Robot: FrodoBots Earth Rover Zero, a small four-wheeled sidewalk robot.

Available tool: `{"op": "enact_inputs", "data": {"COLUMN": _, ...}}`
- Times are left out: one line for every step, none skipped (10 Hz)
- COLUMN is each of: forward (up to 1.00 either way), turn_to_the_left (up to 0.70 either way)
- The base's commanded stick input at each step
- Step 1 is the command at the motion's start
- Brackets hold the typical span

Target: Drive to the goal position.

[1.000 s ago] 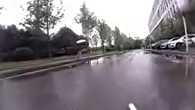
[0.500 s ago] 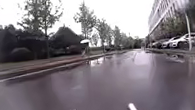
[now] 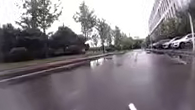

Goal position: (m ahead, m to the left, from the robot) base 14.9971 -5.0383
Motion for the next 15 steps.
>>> {"op": "enact_inputs", "data": {"forward": 0.70, "turn_to_the_left": 0.00}}
{"op": "enact_inputs", "data": {"forward": 0.70, "turn_to_the_left": 0.00}}
{"op": "enact_inputs", "data": {"forward": 0.70, "turn_to_the_left": 0.00}}
{"op": "enact_inputs", "data": {"forward": 0.70, "turn_to_the_left": 0.00}}
{"op": "enact_inputs", "data": {"forward": 0.70, "turn_to_the_left": 0.00}}
{"op": "enact_inputs", "data": {"forward": 0.70, "turn_to_the_left": 0.00}}
{"op": "enact_inputs", "data": {"forward": 0.70, "turn_to_the_left": 0.00}}
{"op": "enact_inputs", "data": {"forward": 0.70, "turn_to_the_left": 0.00}}
{"op": "enact_inputs", "data": {"forward": 0.70, "turn_to_the_left": 0.00}}
{"op": "enact_inputs", "data": {"forward": 0.70, "turn_to_the_left": 0.00}}
{"op": "enact_inputs", "data": {"forward": 0.70, "turn_to_the_left": 0.00}}
{"op": "enact_inputs", "data": {"forward": 0.70, "turn_to_the_left": 0.00}}
{"op": "enact_inputs", "data": {"forward": 0.70, "turn_to_the_left": 0.00}}
{"op": "enact_inputs", "data": {"forward": 0.70, "turn_to_the_left": 0.00}}
{"op": "enact_inputs", "data": {"forward": 0.70, "turn_to_the_left": 0.00}}
